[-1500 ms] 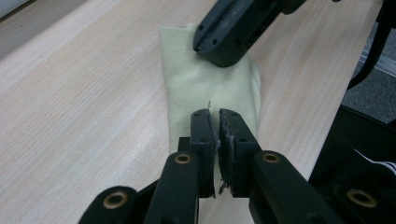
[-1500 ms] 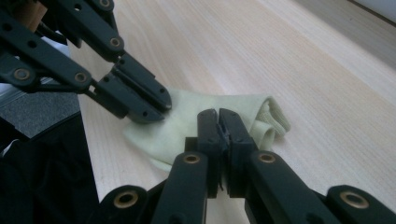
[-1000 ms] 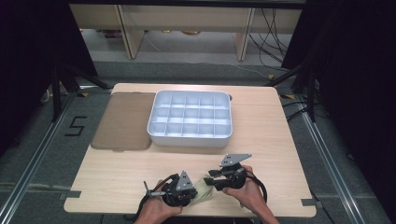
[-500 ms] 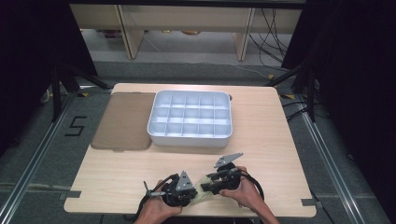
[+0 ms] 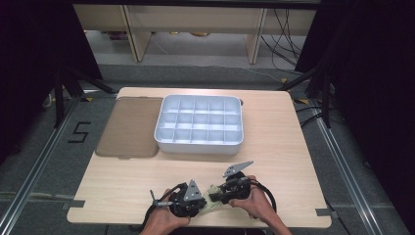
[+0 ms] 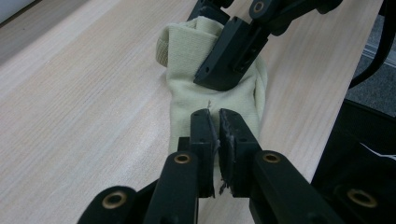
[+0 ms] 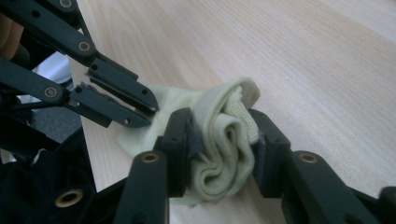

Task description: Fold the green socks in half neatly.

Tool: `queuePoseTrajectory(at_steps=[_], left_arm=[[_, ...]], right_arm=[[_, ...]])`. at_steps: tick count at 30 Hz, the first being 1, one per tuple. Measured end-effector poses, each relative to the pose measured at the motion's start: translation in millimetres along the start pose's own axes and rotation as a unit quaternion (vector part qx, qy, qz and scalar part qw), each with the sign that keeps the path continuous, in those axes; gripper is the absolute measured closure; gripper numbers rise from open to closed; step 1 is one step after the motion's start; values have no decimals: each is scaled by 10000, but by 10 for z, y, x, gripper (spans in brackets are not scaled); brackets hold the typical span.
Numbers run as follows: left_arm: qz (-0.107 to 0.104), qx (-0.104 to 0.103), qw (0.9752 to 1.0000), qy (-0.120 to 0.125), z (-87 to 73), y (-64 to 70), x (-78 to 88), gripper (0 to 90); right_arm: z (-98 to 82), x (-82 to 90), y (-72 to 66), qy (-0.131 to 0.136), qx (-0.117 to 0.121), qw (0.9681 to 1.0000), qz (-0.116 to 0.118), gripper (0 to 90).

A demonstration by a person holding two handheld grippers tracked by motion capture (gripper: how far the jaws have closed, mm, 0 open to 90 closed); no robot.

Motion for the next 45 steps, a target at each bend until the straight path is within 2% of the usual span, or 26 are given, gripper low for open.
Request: queuePoseTrajectory(at_steps=[3,5,6,8,9,10,11,12,13,14,18,19,20,23,24,25,28,29,31,33,35,36,39,41,44,45], left_arm=[[-10,-40,10000,12,1,-5,0,830],[-7,14,10000,19,1,-2,1,825],[-1,115,9999,1,-8,0,3,821],[29,105,9999,-9,-10,-12,8,814],[-39,99,9999,7,-5,-3,15,795],[-5,43,10000,63,4,-19,26,765],[-50,161,9998,61,-2,-8,34,723],[-20,128,9999,91,2,-27,49,699],[28,192,9997,117,2,-46,61,699],[46,224,9995,198,14,-61,77,639],[106,436,9987,227,-42,-127,186,574],[62,494,9984,273,-54,-133,220,534],[-15,557,9979,316,-59,-124,235,534],[11,803,9963,319,-111,-133,290,468],[2,736,9969,292,-133,-148,306,442],[-28,813,9964,235,-161,-143,319,442],[65,789,9967,155,-217,-181,344,396],[13,792,9968,141,-226,-170,354,388],[59,871,9961,103,-258,-169,365,375],[124,740,9972,59,-290,-190,382,363],[129,733,9972,27,-320,-202,398,354],[140,841,9964,8,-337,-201,402,351],[194,837,9963,-5,-378,-244,430,340],[259,931,9953,-15,-406,-291,445,334],[370,907,9952,-62,-449,-356,454,319],[418,978,9943,-93,-477,-380,449,309]], right_arm=[[-7,2,-7,91,-152,9998,23,671],[-8,5,-10,138,-213,9997,32,680],[-7,5,-13,143,-222,9996,27,684],[-5,5,-12,142,-210,9997,-13,689],[-4,4,-9,153,-189,9997,-41,694],[-4,10,-14,166,-215,9996,-52,699],[0,13,-19,210,-226,9995,-60,705],[3,15,-20,226,-220,9995,-70,705],[3,15,-20,226,-220,9995,-70,708],[8,25,-25,248,-220,9994,-80,712],[26,31,-49,313,-191,9993,-24,717],[32,53,-49,279,-168,9994,-109,718],[32,53,-49,279,-168,9994,-109,718],[48,59,-65,280,-142,9995,-105,720],[59,67,-78,293,-126,9994,-110,721],[59,67,-78,293,-126,9994,-110,721],[72,74,-98,312,-108,9994,-100,721],[71,76,-118,295,-142,9994,-53,722],[86,99,-97,322,-48,9994,-123,722],[94,122,-95,321,-48,9994,-143,722],[99,148,-97,347,-63,9993,-132,722],[102,161,-92,373,-60,9992,-160,722],[113,209,-88,407,-66,9990,-146,722],[124,225,-80,439,-72,9989,-155,722],[124,229,-68,444,-29,9989,-172,722],[122,235,-81,441,-86,9989,-120,722]])
Point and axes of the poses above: each handheld gripper's, and its own axes: x roughly backward along the jaws, z roughly out of its top, y roughly to its right, the point moved 10 cm from there along -x, roughly forward along the jaws, and after that the axes turned 6 degrees about z, right-handed, at the moved point
